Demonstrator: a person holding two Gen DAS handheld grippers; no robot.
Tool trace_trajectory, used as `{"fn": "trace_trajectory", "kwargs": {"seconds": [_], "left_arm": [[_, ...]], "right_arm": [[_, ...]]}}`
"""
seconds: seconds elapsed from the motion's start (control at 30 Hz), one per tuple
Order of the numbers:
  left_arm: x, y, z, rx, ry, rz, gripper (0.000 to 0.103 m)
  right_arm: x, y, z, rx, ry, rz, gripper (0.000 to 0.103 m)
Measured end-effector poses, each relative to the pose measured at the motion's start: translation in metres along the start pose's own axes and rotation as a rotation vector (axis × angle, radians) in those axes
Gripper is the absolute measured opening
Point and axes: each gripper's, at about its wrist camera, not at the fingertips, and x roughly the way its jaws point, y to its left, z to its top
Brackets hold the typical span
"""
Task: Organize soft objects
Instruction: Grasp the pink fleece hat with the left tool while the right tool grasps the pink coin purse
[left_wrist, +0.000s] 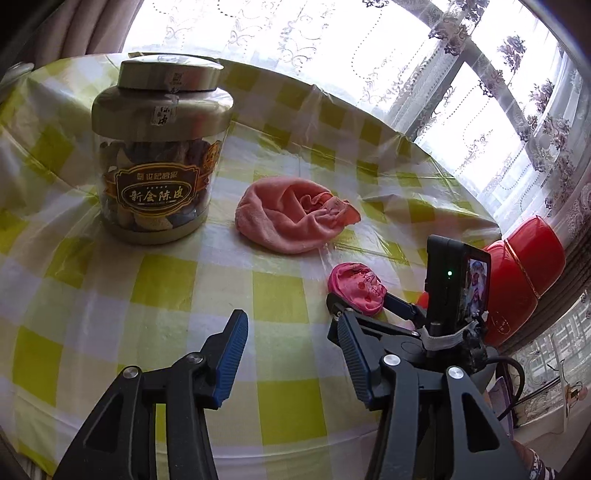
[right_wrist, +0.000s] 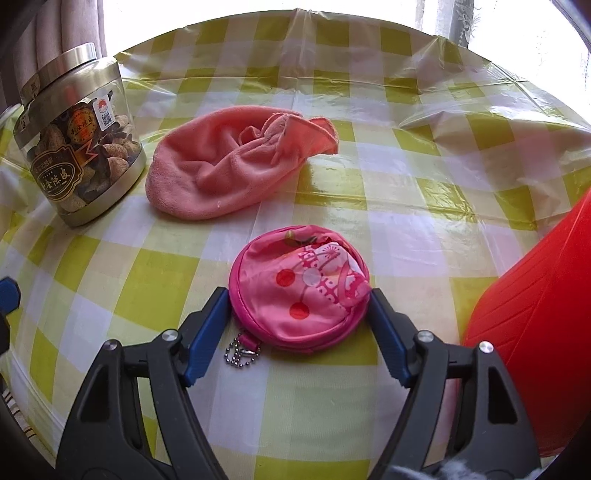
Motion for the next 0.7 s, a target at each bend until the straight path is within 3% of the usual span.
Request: {"fn": "trace_trajectory", "kwargs": {"seconds": [0.23, 0.43, 0.7], "left_arm": [[0.042, -0.018, 0.048, 0.131, -0.001, 0.047, 0.065], [0.101, -0.041, 0.086, 0.283, 0.026, 0.077, 0.087], [0.171, -0.047, 0.108, 0.342, 0.153, 0.110, 0.091]], "right_arm": [[-0.002, -0.004, -0.003, 0.038, -0.003, -0.016, 0.075], [-0.002, -0.002, -0.003, 0.037, -0.003, -0.020, 0.075], [-0.002, -0.002, -0.003, 0.037, -0.003, -0.020, 0.075]]}}
